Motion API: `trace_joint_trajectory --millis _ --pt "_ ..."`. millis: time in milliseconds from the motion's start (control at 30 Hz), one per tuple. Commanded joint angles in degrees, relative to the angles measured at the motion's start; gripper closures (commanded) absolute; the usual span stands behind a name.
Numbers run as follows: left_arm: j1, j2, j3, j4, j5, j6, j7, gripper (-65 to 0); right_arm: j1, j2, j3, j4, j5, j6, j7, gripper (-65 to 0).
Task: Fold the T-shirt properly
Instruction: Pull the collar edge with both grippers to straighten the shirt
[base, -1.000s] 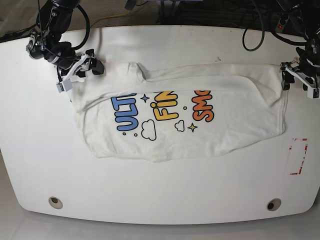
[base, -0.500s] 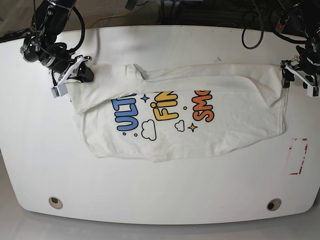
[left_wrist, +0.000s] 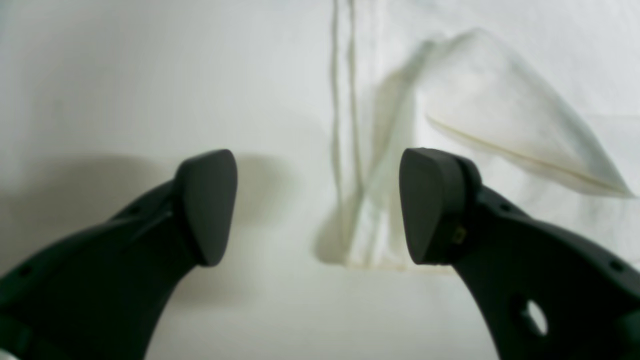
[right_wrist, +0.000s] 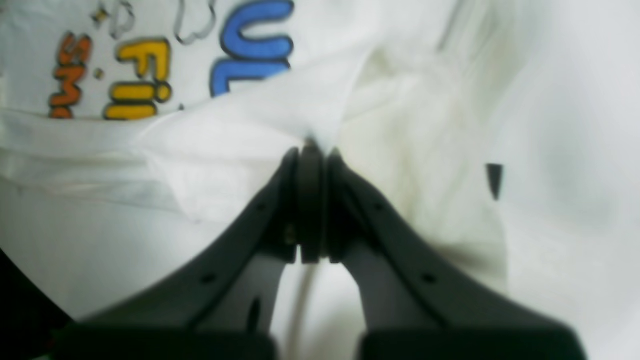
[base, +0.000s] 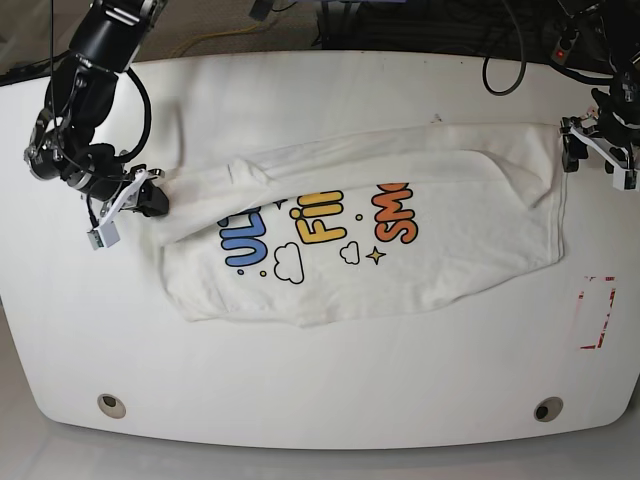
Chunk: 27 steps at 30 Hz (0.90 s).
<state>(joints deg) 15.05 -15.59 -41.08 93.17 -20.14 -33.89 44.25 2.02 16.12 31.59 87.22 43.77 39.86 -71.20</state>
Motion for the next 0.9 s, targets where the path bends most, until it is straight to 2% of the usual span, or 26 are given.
trace_joint_trajectory --millis 0,267,400,433,567,633,767,867 --pt "-0.3 -1.2 -0.4 1.1 -0.7 0.1 -1.0 -47.6 3.9 1.4 -1.9 -1.6 0.2 0.1 1.1 0.0" --pt "-0.3 -1.0 -0.5 0.9 -0.7 0.1 -1.0 -47.6 10.6 1.3 -3.6 -3.3 -0.9 0.1 1.1 0.0" --pt "-0.2 -0.9 -0.5 0.9 -0.7 0.1 -1.0 -47.6 13.1 1.6 -3.6 -6.6 -5.1 0.1 1.1 -0.6" --pt "-0.2 -0.9 -0.5 0.9 -0.7 0.1 -1.0 -47.6 13.3 1.7 -3.5 -7.1 -6.4 0.1 1.1 -2.9" --pt "-0.2 -0.9 -0.5 0.9 -0.7 0.1 -1.0 -47.6 13.3 1.7 -3.2 -7.6 -11.8 0.1 1.2 -18.2" --pt "-0.2 -0.9 -0.5 1.1 -0.7 0.1 -1.0 -47.6 13.3 1.7 -3.2 -7.7 -14.8 0.1 1.2 -30.0" --pt "-0.2 -0.8 -0.6 2.2 -1.2 0.1 -1.0 -47.6 12.3 2.3 -3.0 -7.2 -17.7 0.1 1.2 -48.5" --pt "0.4 0.0 -0.6 4.3 -1.2 0.1 -1.0 -47.8 9.6 4.4 -3.0 -4.5 -17.9 0.1 1.5 -53.7"
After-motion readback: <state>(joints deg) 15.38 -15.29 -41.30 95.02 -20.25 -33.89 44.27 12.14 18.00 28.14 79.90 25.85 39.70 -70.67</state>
